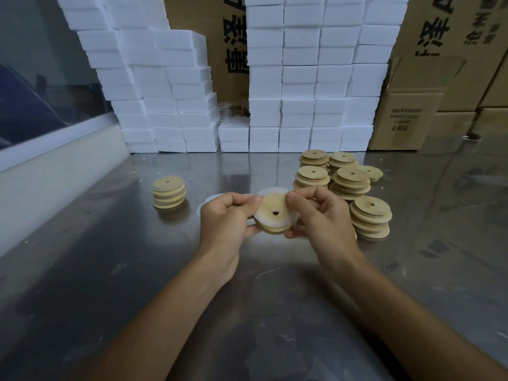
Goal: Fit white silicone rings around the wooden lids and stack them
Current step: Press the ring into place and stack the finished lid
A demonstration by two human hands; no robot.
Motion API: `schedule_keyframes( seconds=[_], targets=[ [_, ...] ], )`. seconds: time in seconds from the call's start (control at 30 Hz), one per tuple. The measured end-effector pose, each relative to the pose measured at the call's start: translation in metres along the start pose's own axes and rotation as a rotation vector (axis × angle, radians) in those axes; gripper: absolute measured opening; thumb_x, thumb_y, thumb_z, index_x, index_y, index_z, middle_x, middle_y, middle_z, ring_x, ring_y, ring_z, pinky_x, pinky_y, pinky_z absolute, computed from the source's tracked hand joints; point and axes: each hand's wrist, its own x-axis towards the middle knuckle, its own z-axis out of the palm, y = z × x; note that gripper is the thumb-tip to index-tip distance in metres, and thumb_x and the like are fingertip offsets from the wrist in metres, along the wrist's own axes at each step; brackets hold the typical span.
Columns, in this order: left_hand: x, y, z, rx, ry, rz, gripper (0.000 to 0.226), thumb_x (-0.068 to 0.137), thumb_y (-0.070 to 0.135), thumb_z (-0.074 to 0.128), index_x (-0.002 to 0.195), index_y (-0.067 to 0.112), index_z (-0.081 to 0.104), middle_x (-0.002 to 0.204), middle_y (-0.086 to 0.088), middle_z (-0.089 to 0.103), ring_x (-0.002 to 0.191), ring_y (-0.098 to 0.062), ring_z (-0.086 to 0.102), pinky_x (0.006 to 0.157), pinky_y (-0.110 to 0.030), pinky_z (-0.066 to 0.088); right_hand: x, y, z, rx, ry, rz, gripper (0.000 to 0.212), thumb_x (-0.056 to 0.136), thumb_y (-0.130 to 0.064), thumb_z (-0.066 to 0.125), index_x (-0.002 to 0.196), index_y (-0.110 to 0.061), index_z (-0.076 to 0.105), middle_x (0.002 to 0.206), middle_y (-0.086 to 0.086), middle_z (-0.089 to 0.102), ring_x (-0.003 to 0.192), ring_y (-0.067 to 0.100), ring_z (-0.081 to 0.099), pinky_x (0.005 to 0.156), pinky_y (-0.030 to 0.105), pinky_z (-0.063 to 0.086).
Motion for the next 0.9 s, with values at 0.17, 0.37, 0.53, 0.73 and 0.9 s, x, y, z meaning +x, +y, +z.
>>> schedule_keyframes(
  seconds=[0.17,0.37,0.53,0.73,0.9],
  targets=[
    [0.0033,-0.0001,-0.0008,-0.062,0.010,-0.038,0.015,0.088,0.001,0.066,0.073,0.002,0.065,0.083,-0.014,0.073,0.081,-0.025,0.074,0.068,-0.043,0.061,0.0000,0.0013,0.0019,-0.004,0.019,0.015,0.007,0.093,-0.013,0.064,0.087,-0.010,0.064,0.071,0.001,0.072,0.068,0.016,0.069,0.054,0.025,0.053],
    [0.0044,-0.0002,-0.0023,-0.089,0.022,-0.042,0.023,0.088,0.004,0.067,0.065,0.008,0.066,0.084,-0.015,0.073,0.083,-0.026,0.073,0.076,-0.050,0.060,-0.0011,0.0015,0.0047,0.007,0.002,0.017,0.006,0.093,-0.014,0.065,0.088,-0.012,0.065,0.072,0.000,0.073,0.070,0.012,0.069,0.058,0.023,0.054],
    [0.0018,0.0007,-0.0011,-0.058,-0.008,-0.026,0.023,0.088,0.006,0.068,0.065,0.009,0.067,0.087,-0.015,0.074,0.086,-0.025,0.073,0.078,-0.049,0.060,-0.0022,0.0004,0.0030,0.001,0.012,0.004,0.006,0.093,-0.014,0.065,0.089,-0.010,0.065,0.072,0.002,0.073,0.070,0.013,0.069,0.057,0.024,0.054],
    [0.0032,0.0027,-0.0046,-0.082,-0.040,-0.049,0.018,0.087,-0.001,0.065,0.070,0.004,0.063,0.088,-0.016,0.069,0.086,-0.027,0.071,0.079,-0.049,0.059,-0.0019,0.0005,0.0020,-0.026,0.001,-0.008,0.012,0.092,-0.007,0.065,0.080,-0.011,0.064,0.068,0.003,0.072,0.065,0.013,0.068,0.058,0.026,0.055],
    [0.0062,0.0026,-0.0055,-0.147,-0.085,-0.108,0.015,0.088,-0.004,0.061,0.074,0.003,0.060,0.084,-0.015,0.071,0.082,-0.026,0.072,0.074,-0.042,0.061,-0.0010,0.0003,-0.0013,-0.019,0.013,-0.030,0.011,0.091,-0.004,0.066,0.080,-0.007,0.065,0.064,0.000,0.071,0.059,0.010,0.067,0.053,0.020,0.052]
  ],
)
